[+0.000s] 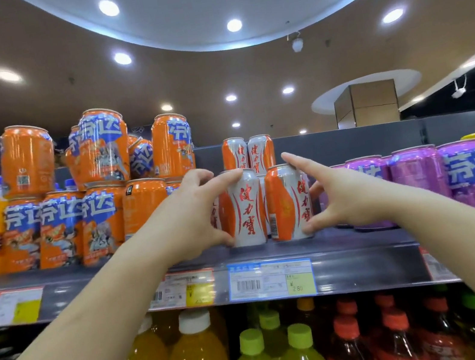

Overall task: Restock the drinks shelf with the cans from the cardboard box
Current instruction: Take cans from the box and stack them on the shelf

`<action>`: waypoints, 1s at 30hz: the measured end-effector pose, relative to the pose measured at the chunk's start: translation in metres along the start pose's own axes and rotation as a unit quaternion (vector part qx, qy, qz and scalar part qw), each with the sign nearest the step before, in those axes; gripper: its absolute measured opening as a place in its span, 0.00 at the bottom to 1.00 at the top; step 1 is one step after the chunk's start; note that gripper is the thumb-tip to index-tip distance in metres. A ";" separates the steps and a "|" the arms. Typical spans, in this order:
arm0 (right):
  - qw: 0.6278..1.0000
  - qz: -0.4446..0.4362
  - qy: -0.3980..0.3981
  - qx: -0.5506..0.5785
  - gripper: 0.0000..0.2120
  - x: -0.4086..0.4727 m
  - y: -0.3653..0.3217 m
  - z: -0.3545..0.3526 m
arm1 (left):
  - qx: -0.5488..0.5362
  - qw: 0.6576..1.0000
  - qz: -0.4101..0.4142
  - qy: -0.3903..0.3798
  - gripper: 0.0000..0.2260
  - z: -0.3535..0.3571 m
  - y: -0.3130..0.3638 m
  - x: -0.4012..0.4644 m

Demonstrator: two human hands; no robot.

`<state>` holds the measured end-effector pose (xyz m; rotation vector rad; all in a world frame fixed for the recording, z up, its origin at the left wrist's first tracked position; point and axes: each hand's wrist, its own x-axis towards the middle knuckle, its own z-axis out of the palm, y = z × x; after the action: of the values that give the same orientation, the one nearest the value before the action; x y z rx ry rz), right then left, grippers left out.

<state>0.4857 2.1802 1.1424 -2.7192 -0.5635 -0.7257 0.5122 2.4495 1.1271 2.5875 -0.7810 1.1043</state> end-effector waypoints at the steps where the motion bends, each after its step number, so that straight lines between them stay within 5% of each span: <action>1: 1.000 -0.008 0.001 0.008 0.57 0.004 -0.001 0.003 | 0.038 0.999 0.006 0.016 0.48 -0.001 -0.001 0.001; 6: 1.000 -0.013 -0.004 0.020 0.56 0.025 -0.002 0.016 | 0.186 0.974 0.097 0.089 0.44 -0.006 -0.005 0.009; 14: 1.000 -0.004 -0.012 0.002 0.56 0.039 -0.009 0.022 | 0.330 0.936 0.104 0.056 0.42 -0.006 -0.010 0.021; 30: 1.000 0.010 -0.002 -0.028 0.54 0.051 -0.021 0.031 | 0.362 0.930 0.053 0.045 0.35 -0.002 0.000 0.028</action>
<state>0.5309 2.2246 1.1466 -2.7741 -0.5230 -0.7406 0.5272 2.4395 1.1492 3.0513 -0.5618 1.8110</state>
